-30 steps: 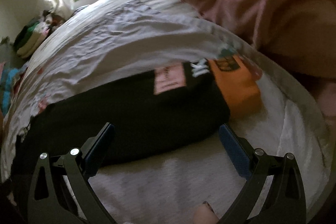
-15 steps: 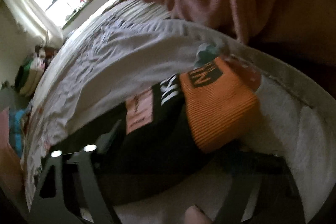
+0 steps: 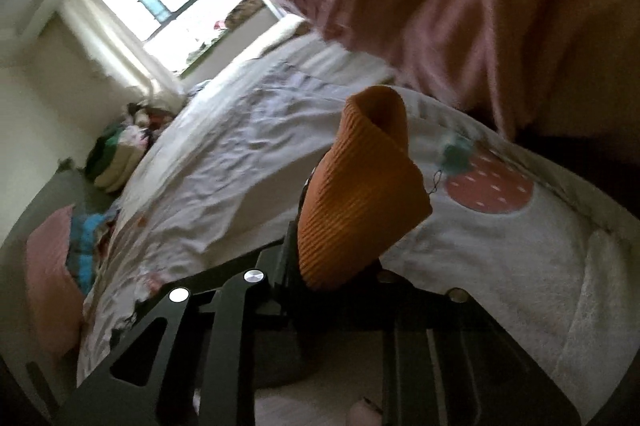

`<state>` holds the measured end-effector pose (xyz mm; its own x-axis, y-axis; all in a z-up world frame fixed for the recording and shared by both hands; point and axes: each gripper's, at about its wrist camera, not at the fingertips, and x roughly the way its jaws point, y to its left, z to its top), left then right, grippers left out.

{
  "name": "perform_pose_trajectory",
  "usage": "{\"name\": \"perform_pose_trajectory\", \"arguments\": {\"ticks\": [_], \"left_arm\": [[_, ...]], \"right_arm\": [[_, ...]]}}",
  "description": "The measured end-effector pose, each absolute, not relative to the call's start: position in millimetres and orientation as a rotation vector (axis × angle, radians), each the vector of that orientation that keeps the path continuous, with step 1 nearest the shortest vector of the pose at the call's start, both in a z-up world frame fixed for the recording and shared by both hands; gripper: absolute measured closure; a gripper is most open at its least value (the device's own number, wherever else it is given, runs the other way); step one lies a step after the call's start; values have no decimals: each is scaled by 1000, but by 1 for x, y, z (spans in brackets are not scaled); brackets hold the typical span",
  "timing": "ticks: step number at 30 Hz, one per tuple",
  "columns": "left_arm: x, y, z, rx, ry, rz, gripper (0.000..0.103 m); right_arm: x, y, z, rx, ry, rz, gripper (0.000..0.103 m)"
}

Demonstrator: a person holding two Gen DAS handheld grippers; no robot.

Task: Fold small clothes
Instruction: 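Close the right tool on the orange cuff and lift it, then carry the sleeve with the right tool across the shirt body toward the left tool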

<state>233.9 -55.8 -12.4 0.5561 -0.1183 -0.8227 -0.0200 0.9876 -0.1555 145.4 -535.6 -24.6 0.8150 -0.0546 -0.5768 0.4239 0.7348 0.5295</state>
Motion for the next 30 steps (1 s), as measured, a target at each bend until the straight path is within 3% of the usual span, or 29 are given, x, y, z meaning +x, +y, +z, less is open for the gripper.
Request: {"name": "perform_pose_trajectory", "arguments": {"ticks": [12,30], "left_arm": [[212,-53,23,-154,902,-83,9],[203,-1,30,-243,883,-26,9]], "right_arm": [[144,-484,21,589,529,-119,87],[183,-358,73,433,538,143,87]]}}
